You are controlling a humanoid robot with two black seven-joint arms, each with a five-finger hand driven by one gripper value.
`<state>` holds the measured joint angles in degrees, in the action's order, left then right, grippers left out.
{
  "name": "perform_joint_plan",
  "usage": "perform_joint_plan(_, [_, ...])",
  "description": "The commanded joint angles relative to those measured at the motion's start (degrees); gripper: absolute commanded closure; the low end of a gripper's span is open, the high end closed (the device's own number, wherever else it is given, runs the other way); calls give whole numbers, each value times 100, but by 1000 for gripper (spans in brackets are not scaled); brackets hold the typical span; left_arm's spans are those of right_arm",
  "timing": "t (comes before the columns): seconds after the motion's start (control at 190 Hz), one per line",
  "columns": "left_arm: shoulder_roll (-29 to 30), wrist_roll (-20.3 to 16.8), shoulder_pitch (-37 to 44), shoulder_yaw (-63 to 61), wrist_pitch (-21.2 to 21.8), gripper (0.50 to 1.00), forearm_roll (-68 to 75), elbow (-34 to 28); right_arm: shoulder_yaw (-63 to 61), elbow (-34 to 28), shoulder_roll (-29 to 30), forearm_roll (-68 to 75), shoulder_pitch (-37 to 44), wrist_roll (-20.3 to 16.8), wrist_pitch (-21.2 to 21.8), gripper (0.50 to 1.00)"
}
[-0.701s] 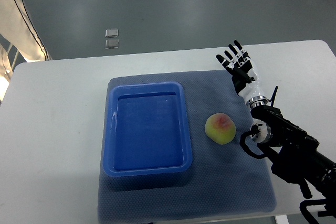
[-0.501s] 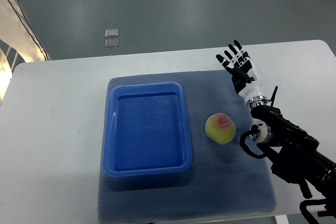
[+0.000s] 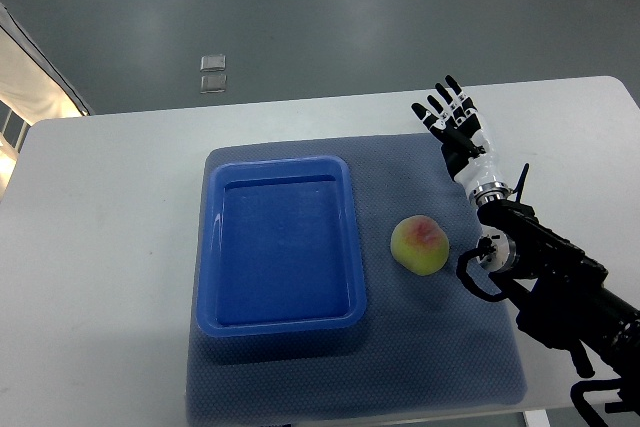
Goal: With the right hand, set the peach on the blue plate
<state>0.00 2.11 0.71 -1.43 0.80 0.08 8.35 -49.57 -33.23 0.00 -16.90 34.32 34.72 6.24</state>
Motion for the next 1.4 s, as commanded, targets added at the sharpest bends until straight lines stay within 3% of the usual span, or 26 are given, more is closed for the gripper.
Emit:
perform_joint_plan(0.0, [0,0,-1,-7,-1,500,1,0,8,0,0,-7,5,0,0,570])
perform_joint_plan(1.397, [0,0,61,-15,-1,500,1,0,8,-17,0,2,31,-18,-35,570])
